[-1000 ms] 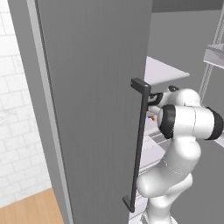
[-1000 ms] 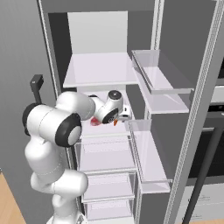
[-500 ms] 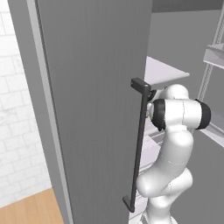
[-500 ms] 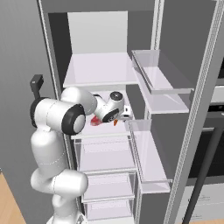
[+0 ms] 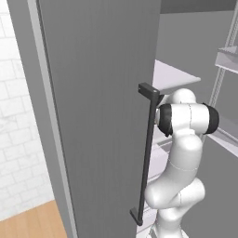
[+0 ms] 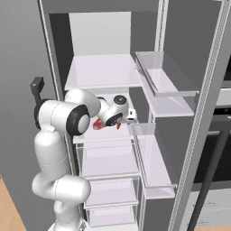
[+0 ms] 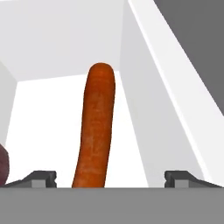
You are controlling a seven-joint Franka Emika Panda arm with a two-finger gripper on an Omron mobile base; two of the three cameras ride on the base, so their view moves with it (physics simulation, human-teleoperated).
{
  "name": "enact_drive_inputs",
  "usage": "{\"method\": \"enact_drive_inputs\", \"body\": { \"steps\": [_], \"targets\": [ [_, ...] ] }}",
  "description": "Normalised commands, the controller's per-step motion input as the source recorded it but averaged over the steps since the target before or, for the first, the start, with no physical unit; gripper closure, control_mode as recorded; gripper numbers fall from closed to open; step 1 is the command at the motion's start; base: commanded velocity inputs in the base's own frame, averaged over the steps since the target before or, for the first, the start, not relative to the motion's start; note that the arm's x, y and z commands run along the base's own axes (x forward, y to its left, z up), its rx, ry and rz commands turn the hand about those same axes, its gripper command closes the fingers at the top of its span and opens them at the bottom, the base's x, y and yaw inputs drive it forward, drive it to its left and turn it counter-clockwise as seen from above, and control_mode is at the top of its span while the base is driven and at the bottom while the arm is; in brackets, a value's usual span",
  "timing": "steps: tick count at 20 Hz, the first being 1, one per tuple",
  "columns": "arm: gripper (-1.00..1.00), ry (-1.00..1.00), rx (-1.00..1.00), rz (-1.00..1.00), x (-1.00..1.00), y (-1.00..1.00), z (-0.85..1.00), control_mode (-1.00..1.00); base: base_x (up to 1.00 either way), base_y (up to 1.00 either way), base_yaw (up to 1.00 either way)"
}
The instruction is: Place one carrot and one steak in each tupperware on the nearby counter, to pack two identical lunches.
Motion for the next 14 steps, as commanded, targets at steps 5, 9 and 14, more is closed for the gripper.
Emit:
{"method": "enact_drive_inputs", "body": {
  "steps": [5, 9, 14],
  "targets": [
    [1.00, 0.00, 0.00, 0.00, 0.04, 0.13, -0.47, -1.00, 0.00, 0.00, 0.00],
    [1.00, 0.00, 0.00, 0.00, 0.00, 0.01, -0.28, -1.00, 0.00, 0.00, 0.00],
    [1.00, 0.03, 0.00, 0.00, -0.06, 0.02, -0.12, -1.00, 0.00, 0.00, 0.00]
  ]
}}
